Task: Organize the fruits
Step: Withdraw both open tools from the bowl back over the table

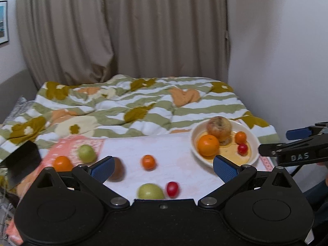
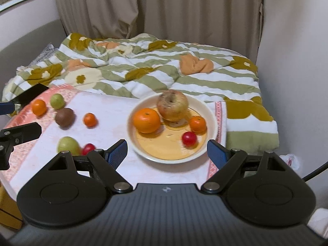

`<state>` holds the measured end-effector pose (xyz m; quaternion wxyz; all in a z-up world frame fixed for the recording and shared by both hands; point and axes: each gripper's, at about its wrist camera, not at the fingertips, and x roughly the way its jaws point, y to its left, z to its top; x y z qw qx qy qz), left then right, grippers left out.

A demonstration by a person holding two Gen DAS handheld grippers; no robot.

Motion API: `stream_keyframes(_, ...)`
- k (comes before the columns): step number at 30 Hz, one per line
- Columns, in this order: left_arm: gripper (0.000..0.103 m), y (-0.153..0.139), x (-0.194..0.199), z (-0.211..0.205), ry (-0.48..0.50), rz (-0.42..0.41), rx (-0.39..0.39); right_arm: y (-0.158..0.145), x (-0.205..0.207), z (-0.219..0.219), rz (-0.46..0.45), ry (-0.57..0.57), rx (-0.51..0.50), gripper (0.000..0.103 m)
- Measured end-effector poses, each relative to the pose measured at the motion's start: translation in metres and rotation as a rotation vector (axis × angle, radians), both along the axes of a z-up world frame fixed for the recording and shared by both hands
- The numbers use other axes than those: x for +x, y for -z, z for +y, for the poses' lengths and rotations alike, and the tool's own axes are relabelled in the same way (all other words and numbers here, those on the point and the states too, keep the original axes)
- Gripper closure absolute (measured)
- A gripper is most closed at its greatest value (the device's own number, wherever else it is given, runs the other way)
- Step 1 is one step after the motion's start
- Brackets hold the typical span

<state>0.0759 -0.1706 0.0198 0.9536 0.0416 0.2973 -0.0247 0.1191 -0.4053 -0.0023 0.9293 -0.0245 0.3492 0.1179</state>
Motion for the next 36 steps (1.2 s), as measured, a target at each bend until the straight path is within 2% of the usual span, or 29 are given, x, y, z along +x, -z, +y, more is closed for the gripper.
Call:
stream_keyframes(10,0.000,-0.013,-0.028,0.077,-0.087,-0.047,0.037,-0.015,-0.027,0.051,-0.023,0.009,0.011,0.003)
stream_keyframes(15,0.000,-0.012,-0.028,0.125,-0.086,-0.050,0.029,-0.018,-0.037,0.091,-0.027,0.051,0.009,0.003)
stream_keyframes(26,0.000,0.005,0.014,0.220,-0.001,0.019,-0.045,0.005,-0.042,0.182,0.018,0.225,0.010,0.003)
stream_keyframes(36,0.000,0.046,0.069,0.264,0.095,0.070,-0.028,0.049,-0.022,0.235,0.083,0.402,0.016,0.003)
